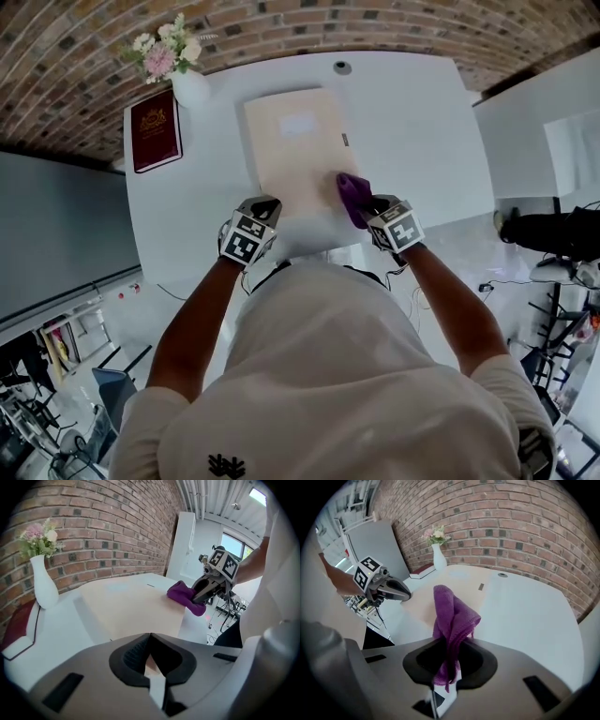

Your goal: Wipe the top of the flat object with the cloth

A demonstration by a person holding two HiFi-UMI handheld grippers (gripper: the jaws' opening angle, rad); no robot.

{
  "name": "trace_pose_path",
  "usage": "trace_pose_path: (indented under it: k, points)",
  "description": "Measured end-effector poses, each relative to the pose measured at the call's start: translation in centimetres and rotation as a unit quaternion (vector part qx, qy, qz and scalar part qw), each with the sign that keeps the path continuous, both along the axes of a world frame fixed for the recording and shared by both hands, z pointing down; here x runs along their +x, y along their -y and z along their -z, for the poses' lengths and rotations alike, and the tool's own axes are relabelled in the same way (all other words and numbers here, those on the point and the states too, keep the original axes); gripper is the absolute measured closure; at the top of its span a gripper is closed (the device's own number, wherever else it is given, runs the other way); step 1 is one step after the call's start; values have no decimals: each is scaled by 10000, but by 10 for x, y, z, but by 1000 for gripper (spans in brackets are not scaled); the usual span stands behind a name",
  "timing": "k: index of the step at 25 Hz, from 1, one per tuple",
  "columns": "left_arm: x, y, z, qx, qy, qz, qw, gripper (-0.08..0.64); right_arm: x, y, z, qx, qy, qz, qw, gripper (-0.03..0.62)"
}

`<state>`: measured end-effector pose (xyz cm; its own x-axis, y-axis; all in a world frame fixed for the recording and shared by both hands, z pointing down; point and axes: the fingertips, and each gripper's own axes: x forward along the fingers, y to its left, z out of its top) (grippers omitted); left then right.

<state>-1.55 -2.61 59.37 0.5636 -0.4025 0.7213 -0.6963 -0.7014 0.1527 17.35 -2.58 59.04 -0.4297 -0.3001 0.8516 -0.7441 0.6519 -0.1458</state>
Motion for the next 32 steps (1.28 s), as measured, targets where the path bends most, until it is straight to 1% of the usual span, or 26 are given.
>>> trace_pose_path:
  k: [3, 6, 9, 13, 16, 21, 28, 32]
  points:
    - [2, 2, 1, -96, 39, 246, 9996, 535, 18, 5, 1, 7, 53, 16, 10000, 506]
    - [4, 1, 2, -170, 183, 452, 9987, 535, 36, 8, 1, -17, 85, 2, 10000, 506]
    - [6, 1, 3, -233, 188, 720, 9970, 535, 52, 8, 2, -47, 140, 10, 9999, 506]
    - [6, 1, 10, -288, 159, 1185, 9924, 535, 61, 10, 12, -50, 372, -8, 9993, 506]
    - [10, -4, 15, -292, 203, 1412, 9893, 535, 66, 8, 19, -31, 526, 31, 9986, 506]
    - [20, -16, 29, -380, -97, 2015, 9787, 535, 77, 3, 24, -41, 705, 63, 9975, 506]
    - [59, -51, 50, -620, -677, 2501, 9639, 535, 98, -12, 37, 3, 952, 136, 9954, 506]
    - [78, -68, 58, -662, -846, 2614, 9592, 535, 107, -23, 40, 19, 1091, 158, 9939, 507]
